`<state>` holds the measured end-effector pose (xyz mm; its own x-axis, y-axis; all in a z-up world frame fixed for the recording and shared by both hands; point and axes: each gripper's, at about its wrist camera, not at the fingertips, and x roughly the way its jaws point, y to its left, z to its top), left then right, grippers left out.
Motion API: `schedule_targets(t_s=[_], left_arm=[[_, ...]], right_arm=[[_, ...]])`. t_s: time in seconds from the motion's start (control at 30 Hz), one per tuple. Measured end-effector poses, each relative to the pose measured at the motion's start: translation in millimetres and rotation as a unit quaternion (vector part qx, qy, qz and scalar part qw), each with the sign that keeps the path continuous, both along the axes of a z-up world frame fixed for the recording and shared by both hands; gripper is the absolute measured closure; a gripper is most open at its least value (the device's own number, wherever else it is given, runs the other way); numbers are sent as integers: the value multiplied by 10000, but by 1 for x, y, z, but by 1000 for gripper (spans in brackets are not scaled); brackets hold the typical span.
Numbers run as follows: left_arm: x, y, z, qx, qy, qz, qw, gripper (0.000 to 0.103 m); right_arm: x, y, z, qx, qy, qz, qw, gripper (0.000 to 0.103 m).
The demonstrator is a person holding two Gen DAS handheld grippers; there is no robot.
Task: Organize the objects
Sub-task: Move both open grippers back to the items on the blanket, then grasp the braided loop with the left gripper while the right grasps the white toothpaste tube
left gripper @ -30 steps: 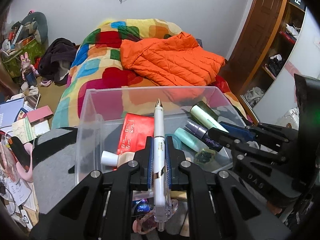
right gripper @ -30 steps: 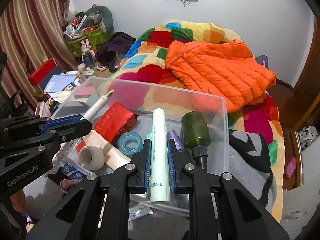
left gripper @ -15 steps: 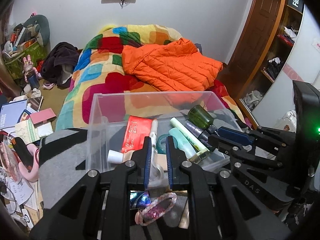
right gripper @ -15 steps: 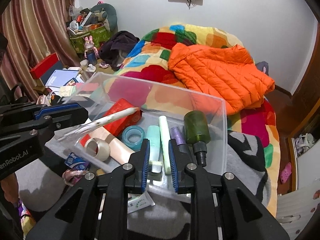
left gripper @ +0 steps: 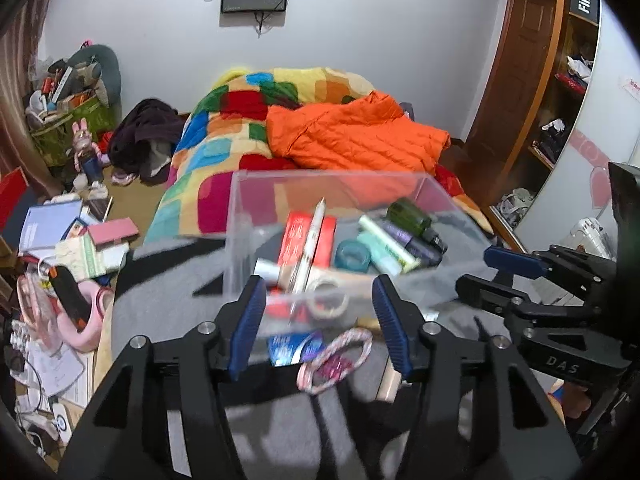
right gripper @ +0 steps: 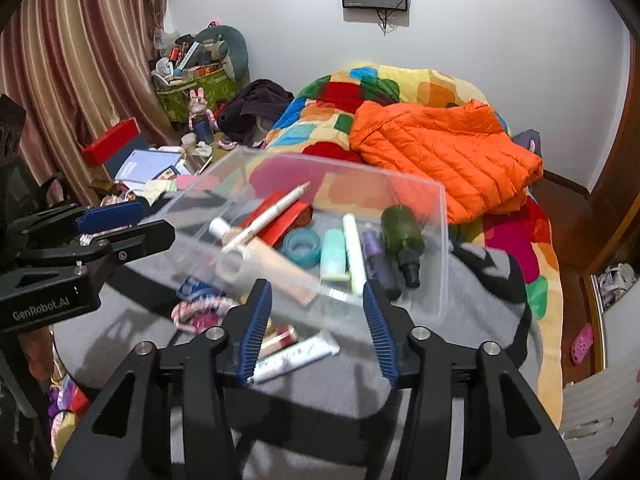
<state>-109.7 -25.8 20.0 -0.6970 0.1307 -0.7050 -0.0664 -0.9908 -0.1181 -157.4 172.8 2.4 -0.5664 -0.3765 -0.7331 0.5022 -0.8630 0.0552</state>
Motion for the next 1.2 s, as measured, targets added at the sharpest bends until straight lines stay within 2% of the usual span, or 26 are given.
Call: schedule_targets(t_s=[0.3,0.5,0.67,0.77,0.83,1.0,1.1,1.17,1.2], left_arm=[[22,-14,-52,-90,-630,82,9979,48],[17,-13,-60,78,-740,-47,9972,48],[-1,8,-61,-93,-756,-399,9963,59],[-16,17,-70,-198,-920,-554,9940,67],[-25,20,-78,-212,-1077,-639,9919,68],[-31,31,-80,-413,-1072,-915,9892,70],[-31,39,-81,-737,-1044,-991,9868,83],[-30,42,-81,-727,-1068,-1056,9860,95],[-29,42,-80,-774,-1048,-1018,9862,97]], right_arm=[[11,-2,-45,26,-622,-1,9981,56],[3,-1,-67,-116,-1056,-99,9943,56],[-1,-4,-72,-260,-1180,-180,9925,56],[-3,-2,-74,-373,-1240,-220,9913,56],[-2,0,-75,-419,-1250,-212,9910,56],[-1,5,-74,-399,-1190,-196,9919,56],[0,9,-74,-505,-1253,-174,9907,67],[2,10,-73,-464,-1208,-181,9914,74],[3,11,-73,-381,-1182,-212,9920,83]])
